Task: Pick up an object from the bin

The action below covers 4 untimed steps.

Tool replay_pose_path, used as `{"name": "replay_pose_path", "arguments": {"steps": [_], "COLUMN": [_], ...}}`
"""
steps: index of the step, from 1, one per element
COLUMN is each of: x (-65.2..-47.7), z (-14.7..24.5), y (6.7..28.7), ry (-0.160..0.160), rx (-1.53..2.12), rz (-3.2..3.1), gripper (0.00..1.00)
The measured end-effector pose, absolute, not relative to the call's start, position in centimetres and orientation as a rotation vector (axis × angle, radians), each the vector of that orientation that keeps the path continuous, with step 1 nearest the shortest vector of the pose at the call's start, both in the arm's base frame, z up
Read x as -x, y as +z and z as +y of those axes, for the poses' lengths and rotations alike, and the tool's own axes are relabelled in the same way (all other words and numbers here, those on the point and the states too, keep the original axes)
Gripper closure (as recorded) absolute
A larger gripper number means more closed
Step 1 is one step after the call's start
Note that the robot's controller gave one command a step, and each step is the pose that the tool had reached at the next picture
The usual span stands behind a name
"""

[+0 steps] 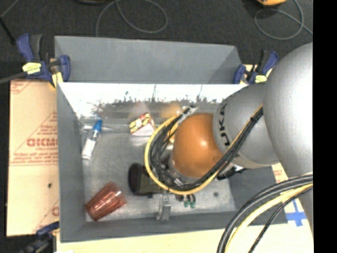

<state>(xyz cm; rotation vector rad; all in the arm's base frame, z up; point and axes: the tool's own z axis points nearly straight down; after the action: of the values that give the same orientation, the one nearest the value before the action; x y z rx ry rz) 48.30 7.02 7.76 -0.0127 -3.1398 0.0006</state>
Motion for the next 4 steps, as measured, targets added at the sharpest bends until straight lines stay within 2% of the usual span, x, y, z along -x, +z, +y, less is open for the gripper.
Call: {"name": "replay_pose_path", "arguments": {"steps": [1,2,3,4], "x": [-49.9,-52.4,-52.4,-52.6], "z": [7.8,7.7,7.7,8.7], "y": [8.5,9.1,9.1,10.4], "ry": [-0.002,0.0,-0.001,-0.001], "rx": [0.097,0.063,0.064,0.065], "rz": [-3.139,-3.142,-3.142,-3.144], "gripper": [0.0,1.0,1.0,1.0]}}
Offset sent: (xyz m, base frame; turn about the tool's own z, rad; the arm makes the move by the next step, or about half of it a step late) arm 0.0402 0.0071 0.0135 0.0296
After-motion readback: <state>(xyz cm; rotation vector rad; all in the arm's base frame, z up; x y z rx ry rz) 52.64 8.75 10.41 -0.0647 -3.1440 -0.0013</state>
